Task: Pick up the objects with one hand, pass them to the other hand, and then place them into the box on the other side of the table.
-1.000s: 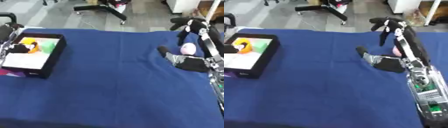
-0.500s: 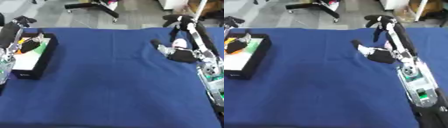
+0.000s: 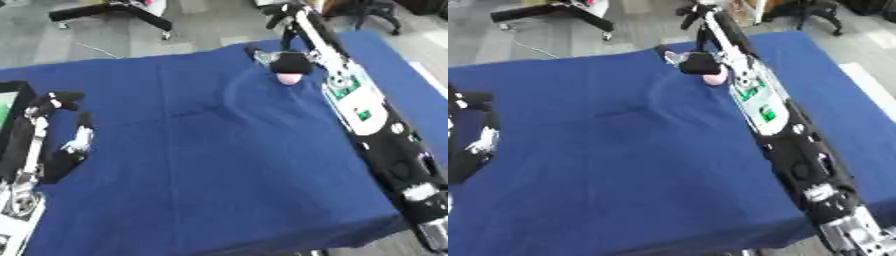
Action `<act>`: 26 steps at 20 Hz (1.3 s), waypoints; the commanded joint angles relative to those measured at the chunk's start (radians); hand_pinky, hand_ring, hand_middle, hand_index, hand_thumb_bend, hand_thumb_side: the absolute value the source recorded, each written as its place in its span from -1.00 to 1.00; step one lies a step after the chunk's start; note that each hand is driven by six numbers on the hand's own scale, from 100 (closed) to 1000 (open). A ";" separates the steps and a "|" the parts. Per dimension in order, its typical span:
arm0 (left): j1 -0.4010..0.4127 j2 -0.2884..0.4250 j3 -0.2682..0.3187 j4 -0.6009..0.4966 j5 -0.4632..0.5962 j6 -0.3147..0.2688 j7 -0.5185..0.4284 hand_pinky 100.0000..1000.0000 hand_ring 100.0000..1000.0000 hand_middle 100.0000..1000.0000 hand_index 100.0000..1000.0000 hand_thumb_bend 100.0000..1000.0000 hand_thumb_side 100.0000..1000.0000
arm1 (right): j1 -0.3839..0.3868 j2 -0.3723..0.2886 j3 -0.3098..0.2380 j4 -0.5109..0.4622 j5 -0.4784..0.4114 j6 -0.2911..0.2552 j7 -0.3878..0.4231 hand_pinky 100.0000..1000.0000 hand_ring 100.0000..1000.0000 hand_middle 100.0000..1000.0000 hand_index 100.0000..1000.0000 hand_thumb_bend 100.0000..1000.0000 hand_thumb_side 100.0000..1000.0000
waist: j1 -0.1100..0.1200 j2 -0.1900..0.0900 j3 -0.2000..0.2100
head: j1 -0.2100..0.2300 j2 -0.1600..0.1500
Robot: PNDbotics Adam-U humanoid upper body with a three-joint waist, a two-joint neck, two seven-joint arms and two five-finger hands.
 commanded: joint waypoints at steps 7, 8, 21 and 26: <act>0.005 -0.087 -0.061 -0.235 0.139 0.033 -0.112 0.50 0.16 0.27 0.56 -0.92 0.46 | -0.117 0.028 -0.072 0.209 0.117 0.126 -0.013 -0.03 -0.48 0.12 0.55 -0.15 -0.44 | 0.007 0.005 0.035 | -0.065 -0.002; 0.004 -0.094 -0.065 -0.253 0.154 0.041 -0.125 0.50 0.16 0.27 0.57 -0.92 0.45 | -0.123 0.035 -0.078 0.234 0.129 0.130 -0.023 -0.03 -0.48 0.12 0.55 -0.14 -0.44 | 0.009 0.006 0.040 | -0.070 -0.003; 0.018 -0.113 -0.044 -0.356 0.366 0.063 -0.290 0.50 0.15 0.25 0.58 -0.82 0.46 | -0.176 0.093 -0.129 0.578 0.240 0.068 -0.227 0.03 -0.39 0.26 0.58 -0.08 -0.44 | 0.027 0.013 0.087 | -0.119 -0.009; 0.027 -0.104 -0.015 -0.362 0.452 0.077 -0.337 0.50 0.14 0.24 0.58 -0.82 0.47 | -0.187 0.099 -0.134 0.663 0.272 0.063 -0.314 0.04 -0.37 0.27 0.59 -0.07 -0.44 | 0.029 0.012 0.093 | -0.130 -0.008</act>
